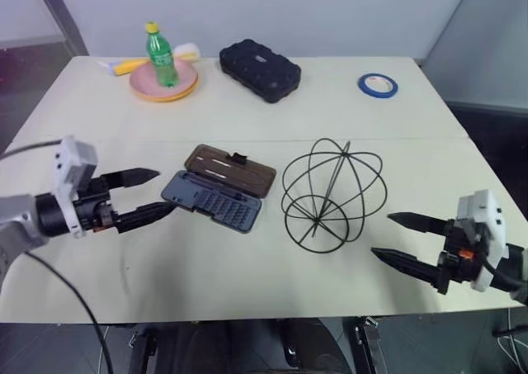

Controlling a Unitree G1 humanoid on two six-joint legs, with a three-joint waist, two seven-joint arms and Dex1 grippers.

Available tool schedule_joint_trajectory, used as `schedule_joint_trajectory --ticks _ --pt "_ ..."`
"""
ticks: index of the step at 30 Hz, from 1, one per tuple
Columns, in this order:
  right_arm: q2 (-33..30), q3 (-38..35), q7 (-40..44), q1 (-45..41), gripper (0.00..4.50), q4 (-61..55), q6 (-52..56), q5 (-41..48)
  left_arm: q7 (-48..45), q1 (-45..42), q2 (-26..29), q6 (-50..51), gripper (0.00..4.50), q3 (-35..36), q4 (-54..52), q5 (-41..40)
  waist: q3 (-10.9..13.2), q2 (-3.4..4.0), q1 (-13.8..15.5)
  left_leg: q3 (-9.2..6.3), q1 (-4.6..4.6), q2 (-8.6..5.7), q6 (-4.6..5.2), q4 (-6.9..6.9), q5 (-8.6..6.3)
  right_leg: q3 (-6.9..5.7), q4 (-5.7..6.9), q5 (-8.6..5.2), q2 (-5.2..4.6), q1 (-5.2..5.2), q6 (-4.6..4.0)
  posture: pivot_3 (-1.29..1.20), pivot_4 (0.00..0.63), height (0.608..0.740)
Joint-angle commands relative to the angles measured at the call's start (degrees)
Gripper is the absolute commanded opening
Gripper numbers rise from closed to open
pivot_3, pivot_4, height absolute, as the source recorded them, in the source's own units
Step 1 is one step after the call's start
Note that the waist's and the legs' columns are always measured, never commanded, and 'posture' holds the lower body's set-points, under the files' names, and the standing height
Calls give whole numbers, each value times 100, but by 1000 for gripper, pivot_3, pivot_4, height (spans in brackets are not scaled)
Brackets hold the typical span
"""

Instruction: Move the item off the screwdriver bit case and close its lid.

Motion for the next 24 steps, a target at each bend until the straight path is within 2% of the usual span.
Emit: schedule_joint_trajectory --ticks 1,5,9,11,13,15,21,24 --pt "54 86 -617 -308 4471 -281 78 414 -321 -465 123 23 4500 -421 -121 -168 -1 5 -3 2 2 0 0 0 0 2 0 -1 0 0 -3 0 150 737" --pt "152 204 -993 -352 4471 -359 141 836 -398 -972 57 -10 4500 -782 26 -127 0 3 25 -4 -6 -2 0 3 0 0 0 -3 3 -1 -5 0 150 737" --pt "210 286 -1276 -239 4471 -624 86 1294 -427 -1088 29 -50 4500 -857 107 -103 0 2 36 -4 -9 -3 0 5 0 1 0 -2 1 -1 2 0 150 737" --pt "290 568 -1508 -341 4471 -659 30 1235 -428 -1133 4 -75 4500 -903 143 -77 -1 2 23 -6 -9 -2 1 7 1 0 0 -2 2 -1 2 0 150 737" --pt "441 939 -1806 -527 3947 -587 -45 1047 -429 -1148 -34 -186 4500 -986 162 51 -1 1 14 -6 -8 -2 1 11 1 0 1 -2 3 0 -1 0 150 737" --pt "503 1024 -1859 -560 3206 -567 -116 1095 -445 -1142 -46 -247 4500 -1026 174 123 -1 4 21 -6 -7 -2 1 12 1 1 1 -6 3 0 -10 0 150 737" --pt "407 709 -1872 -464 120 -551 -331 1208 -511 -1168 -145 -458 4500 -1134 328 354 0 2 47 -5 -11 -3 1 14 1 1 2 -6 1 0 -6 0 150 737" --pt "242 153 -1900 -289 52 -356 -362 1073 -546 -1239 -219 -509 4500 -1221 383 423 0 3 59 -6 -11 -3 1 15 1 1 2 -5 1 0 -6 0 150 737"
